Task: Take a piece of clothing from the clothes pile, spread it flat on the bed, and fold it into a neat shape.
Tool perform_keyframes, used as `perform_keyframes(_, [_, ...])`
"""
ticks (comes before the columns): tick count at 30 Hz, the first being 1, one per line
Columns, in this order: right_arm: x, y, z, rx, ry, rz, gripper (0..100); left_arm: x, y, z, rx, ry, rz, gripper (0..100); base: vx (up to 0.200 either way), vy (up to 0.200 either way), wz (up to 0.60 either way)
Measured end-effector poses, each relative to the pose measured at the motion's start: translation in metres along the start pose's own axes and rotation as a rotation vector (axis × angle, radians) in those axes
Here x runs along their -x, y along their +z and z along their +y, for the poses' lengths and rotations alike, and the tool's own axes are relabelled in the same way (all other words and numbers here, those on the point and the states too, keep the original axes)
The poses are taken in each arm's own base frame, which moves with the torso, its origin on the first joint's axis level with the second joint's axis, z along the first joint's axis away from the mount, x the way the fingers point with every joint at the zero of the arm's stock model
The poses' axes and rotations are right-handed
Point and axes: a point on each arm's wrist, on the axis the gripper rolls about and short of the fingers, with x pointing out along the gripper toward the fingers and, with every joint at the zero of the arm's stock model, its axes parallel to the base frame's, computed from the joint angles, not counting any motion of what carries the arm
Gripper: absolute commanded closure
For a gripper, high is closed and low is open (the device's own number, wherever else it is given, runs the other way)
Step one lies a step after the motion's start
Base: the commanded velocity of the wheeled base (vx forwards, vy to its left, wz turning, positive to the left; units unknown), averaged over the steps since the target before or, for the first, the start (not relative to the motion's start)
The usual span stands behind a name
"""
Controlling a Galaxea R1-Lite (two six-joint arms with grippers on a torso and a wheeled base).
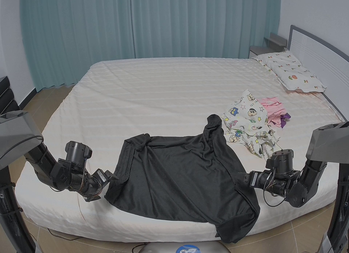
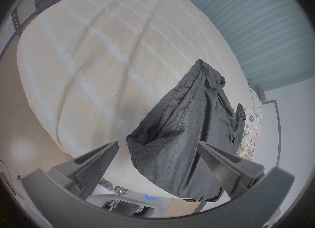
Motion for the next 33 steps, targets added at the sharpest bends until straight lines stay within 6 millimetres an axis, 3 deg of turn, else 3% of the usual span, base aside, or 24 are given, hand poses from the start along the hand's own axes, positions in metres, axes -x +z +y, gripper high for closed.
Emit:
perform_keyframes(10, [-0.019, -0.014, 0.033, 0.172, -0.113, 0.092, 0, -0.001, 0.001, 0.0, 0.0, -0.001, 0.0, 0, 0.0, 0.0, 0.0])
perform_keyframes(11, [-0.02, -0.015, 0.033, 0.188, -0.118, 0.093, 100, -0.001, 0.001, 0.0, 0.0, 0.0, 0.0, 0, 0.0, 0.0, 0.0])
perform_keyframes(21, [-0.026, -0.023, 0.028, 0.228, -0.157, 0.112, 100, -0.003, 0.001, 0.001, 0.001, 0.006, 0.002, 0, 0.0, 0.0, 0.0])
perform_keyframes(33, [-0.013, -0.001, 0.001, 0.113, -0.172, 0.082, 100, -0.004, -0.001, 0.002, 0.0, 0.013, 0.008, 0, 0.0, 0.0, 0.0])
